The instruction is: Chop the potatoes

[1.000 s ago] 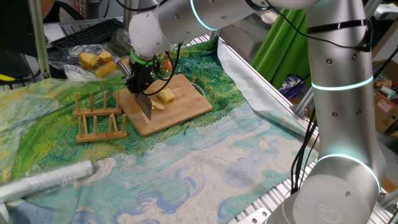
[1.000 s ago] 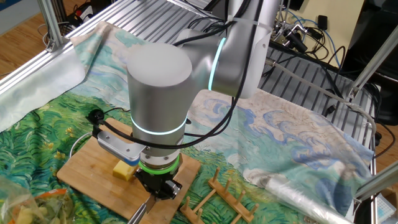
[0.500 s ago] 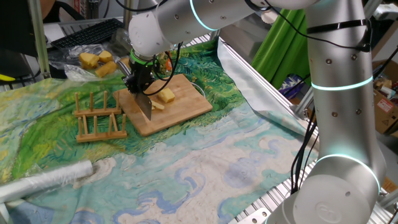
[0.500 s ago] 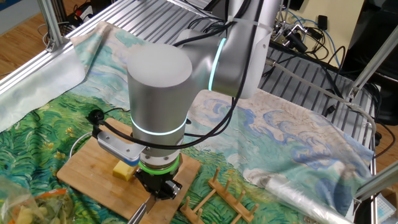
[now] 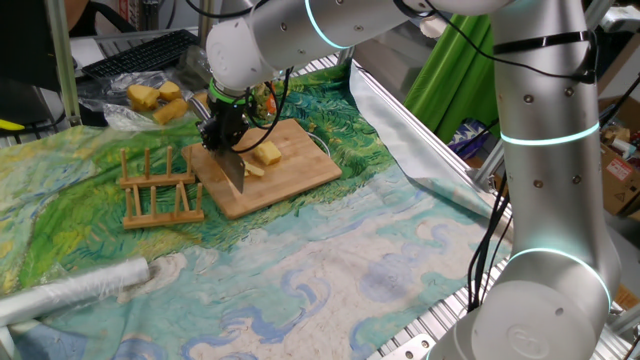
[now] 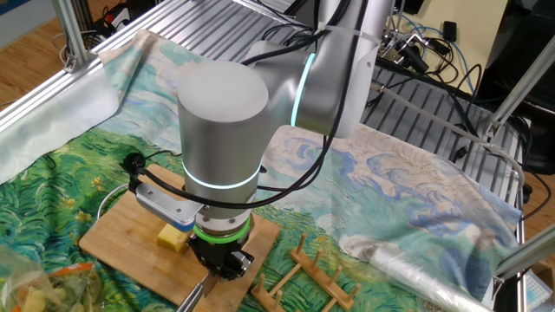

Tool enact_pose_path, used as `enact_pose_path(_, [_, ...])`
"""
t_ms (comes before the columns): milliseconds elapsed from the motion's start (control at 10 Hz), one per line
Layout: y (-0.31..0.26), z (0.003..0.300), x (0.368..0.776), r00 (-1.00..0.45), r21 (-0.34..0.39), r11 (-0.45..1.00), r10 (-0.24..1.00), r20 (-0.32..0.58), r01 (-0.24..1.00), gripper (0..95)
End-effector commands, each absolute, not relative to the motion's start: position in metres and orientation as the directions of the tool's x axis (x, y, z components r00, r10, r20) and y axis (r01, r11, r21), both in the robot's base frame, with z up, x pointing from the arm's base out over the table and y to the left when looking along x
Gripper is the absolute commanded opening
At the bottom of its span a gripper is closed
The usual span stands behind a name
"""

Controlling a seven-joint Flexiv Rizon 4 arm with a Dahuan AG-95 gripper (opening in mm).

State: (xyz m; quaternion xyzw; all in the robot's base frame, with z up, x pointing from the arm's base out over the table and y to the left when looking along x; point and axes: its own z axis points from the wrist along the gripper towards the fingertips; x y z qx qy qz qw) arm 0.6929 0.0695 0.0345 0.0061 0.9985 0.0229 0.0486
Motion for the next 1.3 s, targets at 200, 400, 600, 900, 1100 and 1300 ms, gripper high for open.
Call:
enact_pose_path(200, [0.068,0.041,0.691,-0.996,0.044,0.999,0.007,-0.091,0.003,19.0])
enact_pose_path(400, [0.067,0.048,0.690,-0.997,0.043,0.999,-0.006,-0.083,-0.010,0.0])
enact_pose_path(600, [0.067,0.051,0.690,-0.997,0.043,0.999,-0.018,-0.079,-0.021,0.0])
enact_pose_path(900, [0.066,0.053,0.689,-0.997,0.044,0.999,-0.015,-0.079,-0.019,0.0])
enact_pose_path(1100, [0.066,0.053,0.689,-0.997,0.044,0.999,-0.009,-0.078,-0.012,0.0])
enact_pose_path(1300, [0.066,0.053,0.689,-0.997,0.042,0.999,-0.007,-0.078,-0.010,19.0])
